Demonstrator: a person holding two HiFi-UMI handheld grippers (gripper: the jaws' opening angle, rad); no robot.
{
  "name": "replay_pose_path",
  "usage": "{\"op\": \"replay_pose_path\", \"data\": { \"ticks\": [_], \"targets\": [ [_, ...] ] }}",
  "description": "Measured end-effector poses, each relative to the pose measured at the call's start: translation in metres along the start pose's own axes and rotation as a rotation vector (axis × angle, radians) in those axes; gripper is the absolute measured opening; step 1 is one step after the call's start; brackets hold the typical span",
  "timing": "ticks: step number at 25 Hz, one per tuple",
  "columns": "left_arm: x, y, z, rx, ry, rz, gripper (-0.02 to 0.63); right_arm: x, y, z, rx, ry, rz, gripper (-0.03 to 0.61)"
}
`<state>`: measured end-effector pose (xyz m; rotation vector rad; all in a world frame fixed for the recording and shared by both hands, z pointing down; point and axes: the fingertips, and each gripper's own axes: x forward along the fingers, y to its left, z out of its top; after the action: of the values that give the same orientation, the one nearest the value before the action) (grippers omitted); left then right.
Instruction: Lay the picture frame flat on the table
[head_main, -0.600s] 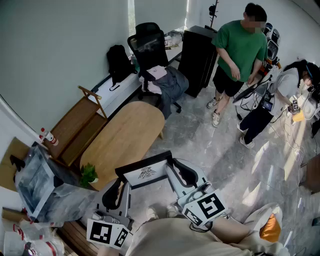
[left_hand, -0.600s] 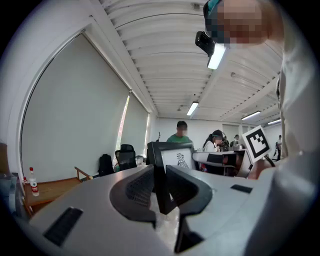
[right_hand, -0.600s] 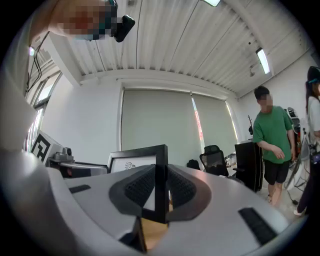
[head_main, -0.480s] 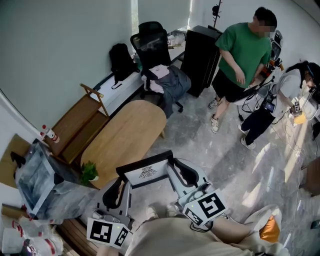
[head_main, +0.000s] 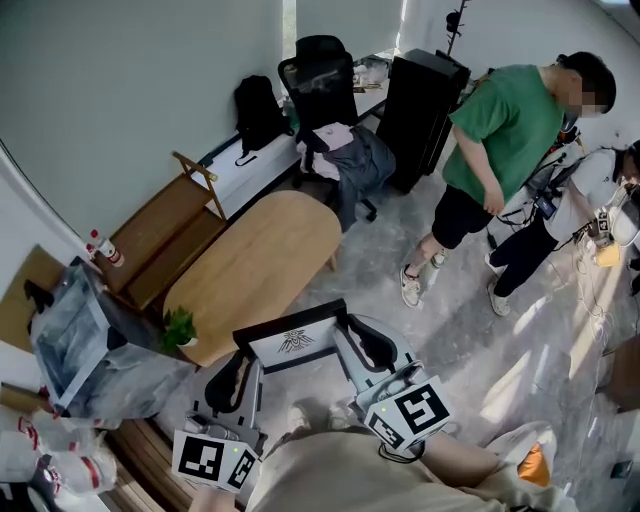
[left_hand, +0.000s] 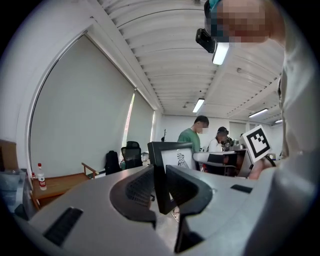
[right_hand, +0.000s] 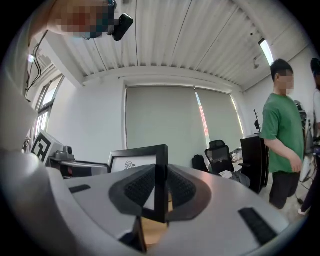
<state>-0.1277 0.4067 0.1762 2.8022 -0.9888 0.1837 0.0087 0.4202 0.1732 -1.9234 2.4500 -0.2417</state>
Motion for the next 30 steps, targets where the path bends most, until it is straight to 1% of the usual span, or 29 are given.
{"op": "replay_pose_path", "data": {
  "ticks": [8, 15, 17, 22, 30],
  "targets": [
    [0.000, -0.006, -0.011, -0.016, 0.007, 0.069, 0.071, 0.001, -0.005, -0.012, 0.006, 0.020, 0.064, 0.057],
    [0.008, -0.020, -0.019, 0.007, -0.008, 0.117, 0.071, -0.004, -0.020, -0.022, 0.001, 0.018, 0.103, 0.055],
    [0.013, -0.019, -0.020, 0.002, -0.010, 0.124, 0.071, -0.001, -0.025, -0.024, 0.008, 0.025, 0.109, 0.055],
    [0.024, -0.011, -0.029, -0.034, -0.008, 0.135, 0.071, 0.012, -0.032, -0.031, 0.010, 0.036, 0.120, 0.055],
    [0.064, 0.015, -0.033, -0.039, 0.003, 0.133, 0.071, 0.052, -0.058, -0.040, 0.021, 0.049, 0.111, 0.055]
  ]
}}
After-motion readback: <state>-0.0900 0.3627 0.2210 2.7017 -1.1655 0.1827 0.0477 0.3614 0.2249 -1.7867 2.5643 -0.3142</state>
